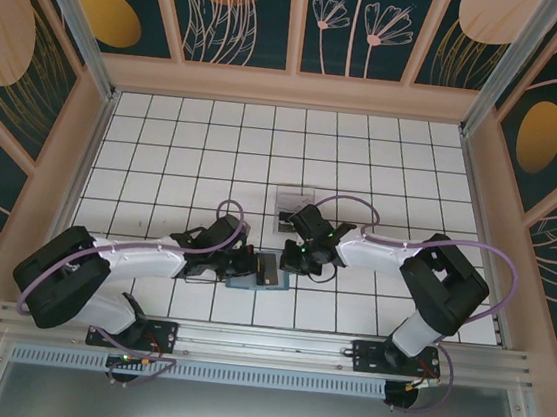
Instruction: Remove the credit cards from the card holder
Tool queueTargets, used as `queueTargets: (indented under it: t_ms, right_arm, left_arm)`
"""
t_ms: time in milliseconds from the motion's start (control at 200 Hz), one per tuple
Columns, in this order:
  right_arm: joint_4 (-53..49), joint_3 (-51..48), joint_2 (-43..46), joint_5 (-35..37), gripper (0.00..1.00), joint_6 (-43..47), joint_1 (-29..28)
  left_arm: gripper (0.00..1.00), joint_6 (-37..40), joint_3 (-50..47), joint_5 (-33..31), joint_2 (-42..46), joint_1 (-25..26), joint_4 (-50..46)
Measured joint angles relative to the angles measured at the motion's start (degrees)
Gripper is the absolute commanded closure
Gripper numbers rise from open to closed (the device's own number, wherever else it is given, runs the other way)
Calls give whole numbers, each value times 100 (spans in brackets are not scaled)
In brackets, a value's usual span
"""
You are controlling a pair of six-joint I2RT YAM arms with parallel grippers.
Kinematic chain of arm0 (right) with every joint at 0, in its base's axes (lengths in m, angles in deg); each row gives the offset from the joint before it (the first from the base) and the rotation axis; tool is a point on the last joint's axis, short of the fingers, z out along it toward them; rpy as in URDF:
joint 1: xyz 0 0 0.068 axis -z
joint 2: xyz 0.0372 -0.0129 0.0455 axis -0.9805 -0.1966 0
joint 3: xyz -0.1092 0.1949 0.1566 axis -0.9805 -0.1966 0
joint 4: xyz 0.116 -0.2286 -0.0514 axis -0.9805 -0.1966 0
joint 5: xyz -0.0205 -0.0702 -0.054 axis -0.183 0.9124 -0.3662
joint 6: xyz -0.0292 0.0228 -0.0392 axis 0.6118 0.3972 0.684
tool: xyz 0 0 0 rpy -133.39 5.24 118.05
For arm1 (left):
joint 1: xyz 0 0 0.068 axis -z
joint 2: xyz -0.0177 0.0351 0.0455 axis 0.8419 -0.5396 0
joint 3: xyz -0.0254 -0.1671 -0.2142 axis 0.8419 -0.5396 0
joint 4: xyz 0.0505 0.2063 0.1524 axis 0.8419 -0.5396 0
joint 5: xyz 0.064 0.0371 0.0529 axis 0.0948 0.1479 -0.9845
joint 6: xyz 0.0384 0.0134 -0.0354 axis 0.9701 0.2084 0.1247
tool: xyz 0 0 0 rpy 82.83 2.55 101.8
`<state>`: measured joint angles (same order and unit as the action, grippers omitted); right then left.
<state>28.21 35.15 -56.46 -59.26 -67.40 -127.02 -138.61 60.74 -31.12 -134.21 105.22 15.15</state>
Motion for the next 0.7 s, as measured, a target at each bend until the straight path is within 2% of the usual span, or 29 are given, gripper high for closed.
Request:
queueTargets:
  t_ms: [175, 475, 701]
  right_arm:
    - [0, 0, 0, 4, 88, -2, -7]
    - [9, 4, -20, 4, 83, 0, -20]
    - [7, 20, -24, 44, 83, 0, -50]
  left_arm:
    - [94, 61, 0, -63, 166, 0, -151]
    - [78, 79, -24, -33, 208, 0, -120]
    - [75, 37, -181, 20, 136, -24, 127]
